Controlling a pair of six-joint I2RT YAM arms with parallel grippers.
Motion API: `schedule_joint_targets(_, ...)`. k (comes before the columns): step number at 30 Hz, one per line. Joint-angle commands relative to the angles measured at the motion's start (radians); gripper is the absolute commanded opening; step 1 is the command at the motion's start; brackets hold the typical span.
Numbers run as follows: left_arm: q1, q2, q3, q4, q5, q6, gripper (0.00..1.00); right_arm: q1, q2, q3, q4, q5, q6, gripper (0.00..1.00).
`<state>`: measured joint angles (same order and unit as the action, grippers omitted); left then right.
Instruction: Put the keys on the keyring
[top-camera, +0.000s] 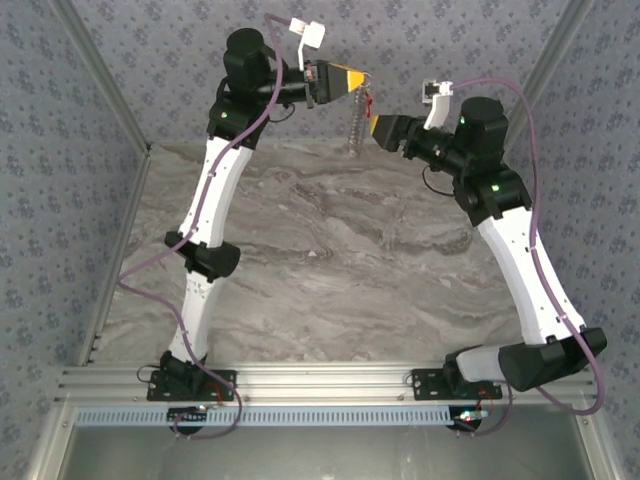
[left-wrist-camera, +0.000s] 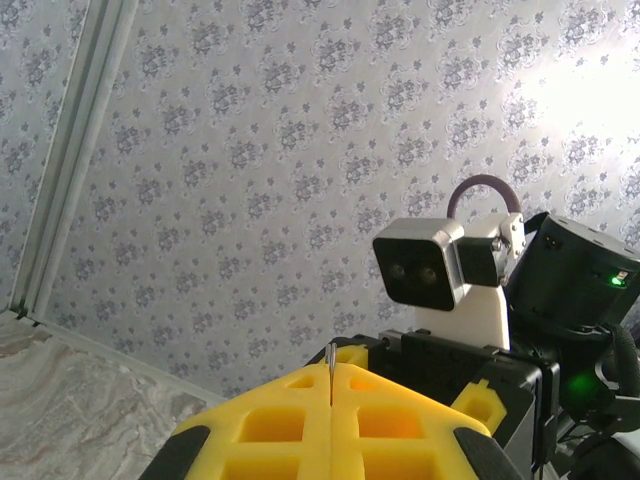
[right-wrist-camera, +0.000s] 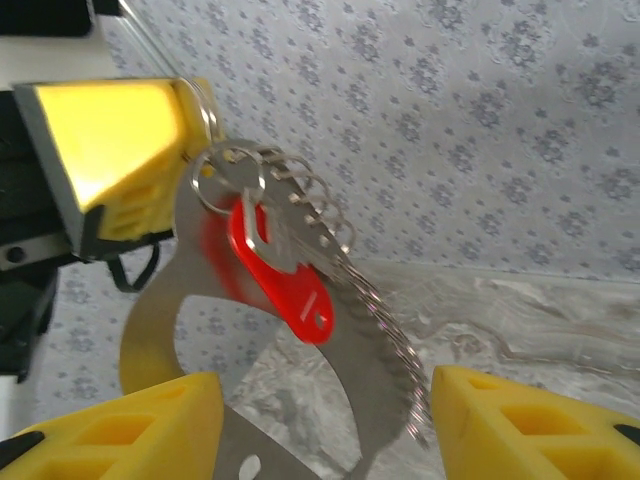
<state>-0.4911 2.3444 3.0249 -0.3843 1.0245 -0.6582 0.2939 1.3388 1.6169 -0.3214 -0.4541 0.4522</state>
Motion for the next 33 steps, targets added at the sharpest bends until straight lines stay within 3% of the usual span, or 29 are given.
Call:
schedule_joint_targets(1,0.001,-0.045,0.014,0.050,-0.007,-0.017,0.00,0.011,0.008,0.013,-0.036,0.057,-0.061,0.59)
schedule_joint_targets(24,-0.020,-0.051,0.014,0.052,-0.004,-0.017,0.00,0.036,0.105,0.150,-0.032,0.060,-0.083,0.56)
schedule_joint_targets(29,-0.024,-0.053,0.014,0.052,-0.003,-0.018,0.00,0.035,0.125,0.179,-0.038,0.056,-0.094,0.50)
schedule_joint_targets(33,-0.025,-0.053,0.014,0.049,-0.003,-0.017,0.00,0.036,0.135,0.196,-0.054,0.051,-0.110,0.38)
